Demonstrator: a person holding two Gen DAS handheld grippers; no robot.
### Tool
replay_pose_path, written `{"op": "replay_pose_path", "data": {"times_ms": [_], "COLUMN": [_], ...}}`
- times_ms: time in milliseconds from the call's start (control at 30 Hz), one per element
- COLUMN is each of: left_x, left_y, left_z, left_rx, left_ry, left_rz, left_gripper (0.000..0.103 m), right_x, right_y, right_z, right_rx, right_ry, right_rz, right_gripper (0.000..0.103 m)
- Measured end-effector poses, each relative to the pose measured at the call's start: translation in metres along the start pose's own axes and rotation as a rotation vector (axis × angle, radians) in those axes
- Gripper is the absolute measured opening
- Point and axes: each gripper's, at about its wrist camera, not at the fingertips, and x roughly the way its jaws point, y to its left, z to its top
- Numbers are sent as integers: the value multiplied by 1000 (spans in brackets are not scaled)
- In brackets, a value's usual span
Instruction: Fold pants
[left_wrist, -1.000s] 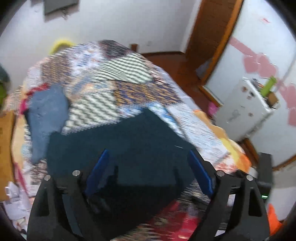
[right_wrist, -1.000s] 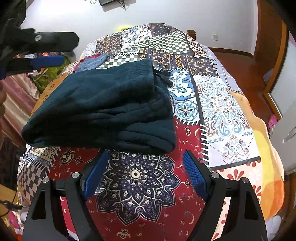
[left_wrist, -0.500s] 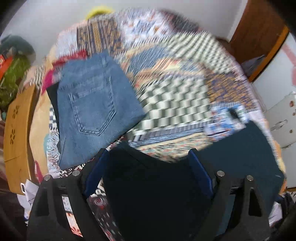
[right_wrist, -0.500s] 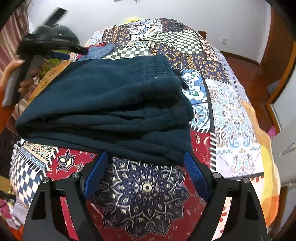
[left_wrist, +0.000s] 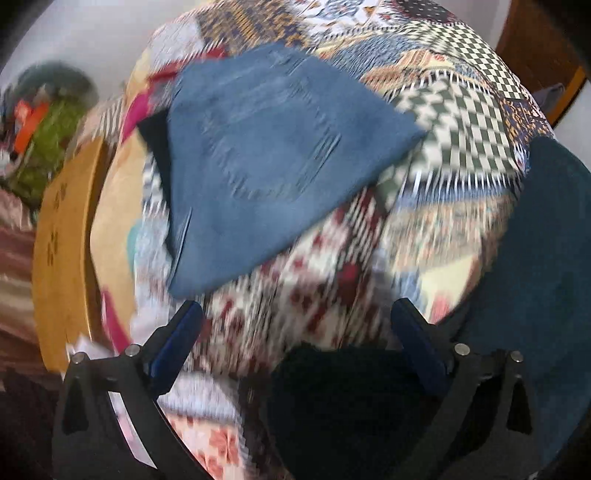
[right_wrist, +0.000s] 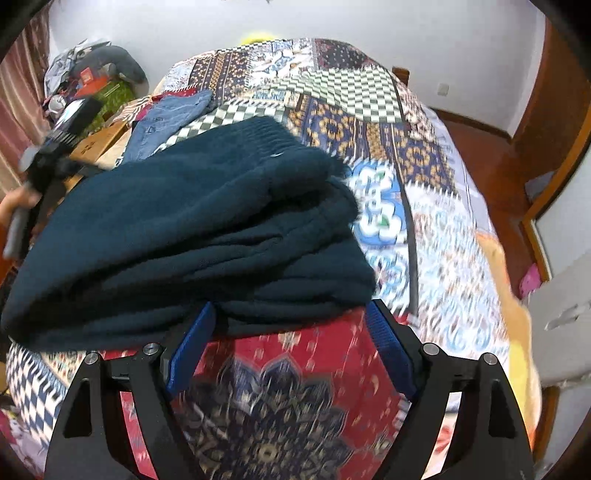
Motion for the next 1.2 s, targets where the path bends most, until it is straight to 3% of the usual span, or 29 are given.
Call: {"op": "replay_pose_path", "data": {"times_ms": [200,433,567,733,833,900,1000,1067,1200], "left_x": [-24,-59,-78,-123,-138,-138,-125,-113,-106], "left_y": [19,-17,-41,-64,-71,-77,-89,-94,-80], "left_z": [-76,-126,-129,-125,-123,-119,-117,-117,-107], "left_rx": [-79,-77,-40,8,10,25,69,92,63], "left_ry": [15,-22,-82,-242,-295,-289,-242,-211,-186], "left_rz": [-117,-212,-229,-192,-229,-250,-227,-213,-254], "left_gripper": [103,103,96,92,86,81,74,75,80], "right_x": [-14,-43,-56,-56,-40,-25,-20,-18,-23], "right_y": [-3,-4,4,24,30,29,25,23,27], "right_z": [9,2,-2,-9,-15,-19,-24,-23,-18], "right_rx": [-12,16,-7,-70,-86,-69,-37,-28,-69], "right_ry": [-52,-112,-136,-129,-88,-39,-35,-18,-7], "right_rz": [-38,-36,-12,29,57,98,136,151,144], "right_gripper": [80,80,80,80,67,54,51,50,50]}}
